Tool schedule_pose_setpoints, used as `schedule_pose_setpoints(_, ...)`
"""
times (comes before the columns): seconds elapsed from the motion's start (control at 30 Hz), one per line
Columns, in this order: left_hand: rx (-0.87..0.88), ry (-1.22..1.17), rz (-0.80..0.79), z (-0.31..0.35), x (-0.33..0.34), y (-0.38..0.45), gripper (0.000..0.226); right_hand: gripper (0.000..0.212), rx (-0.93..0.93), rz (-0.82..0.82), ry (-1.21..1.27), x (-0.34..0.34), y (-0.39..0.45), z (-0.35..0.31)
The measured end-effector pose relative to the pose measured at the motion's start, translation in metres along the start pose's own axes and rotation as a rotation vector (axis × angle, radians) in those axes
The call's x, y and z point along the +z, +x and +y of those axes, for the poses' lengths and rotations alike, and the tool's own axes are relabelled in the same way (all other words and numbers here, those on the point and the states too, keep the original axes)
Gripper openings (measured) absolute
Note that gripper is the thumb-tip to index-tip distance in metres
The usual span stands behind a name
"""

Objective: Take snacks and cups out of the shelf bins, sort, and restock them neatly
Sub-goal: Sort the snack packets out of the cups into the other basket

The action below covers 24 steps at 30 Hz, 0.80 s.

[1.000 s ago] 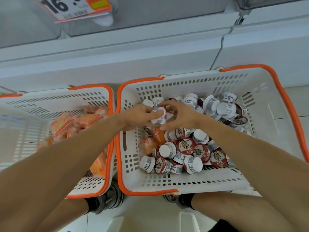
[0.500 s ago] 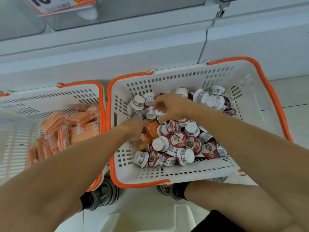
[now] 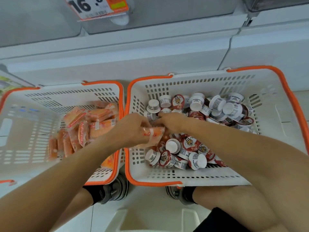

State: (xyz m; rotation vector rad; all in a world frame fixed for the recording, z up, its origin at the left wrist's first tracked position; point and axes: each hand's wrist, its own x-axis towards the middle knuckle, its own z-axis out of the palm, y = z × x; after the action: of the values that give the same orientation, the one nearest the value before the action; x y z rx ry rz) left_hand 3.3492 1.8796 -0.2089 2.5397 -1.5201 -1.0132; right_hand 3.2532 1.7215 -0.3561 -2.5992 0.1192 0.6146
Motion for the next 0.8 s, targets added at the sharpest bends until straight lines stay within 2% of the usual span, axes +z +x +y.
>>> schedule_pose_setpoints(0.1, -0.068, -0.124, 0.059, -0.018, -0.012, -0.024, 0.039, 0.049, 0.034, 0.011, 0.033, 0.001, -0.004, -0.002)
schedule_pose_setpoints(0.23, -0.107, -0.289, 0.172, -0.045, -0.025, -0.053, 0.039, 0.015, 0.064, 0.027, 0.090, -0.011, -0.015, -0.005)
schedule_pose_setpoints(0.47, -0.231, -0.481, 0.468, -0.092, -0.054, -0.082, 0.040, 0.028, 0.095, 0.341, 0.359, -0.111, -0.046, -0.043)
schedule_pose_setpoints(0.6, -0.263, -0.545, 0.601, -0.117, -0.060, -0.091, 0.042, 0.018, 0.015, 0.438, 0.458, -0.168, -0.050, -0.092)
schedule_pose_setpoints(0.7, -0.307, -0.636, 0.607, -0.129, -0.056, -0.095, 0.051, 0.025, -0.017, 0.523, 0.605, -0.170, -0.038, -0.124)
schedule_pose_setpoints(0.8, -0.323, -0.639, 0.760, -0.127, -0.049, -0.095, 0.040, 0.033, 0.055, 0.492, 0.817, -0.152, -0.031, -0.137)
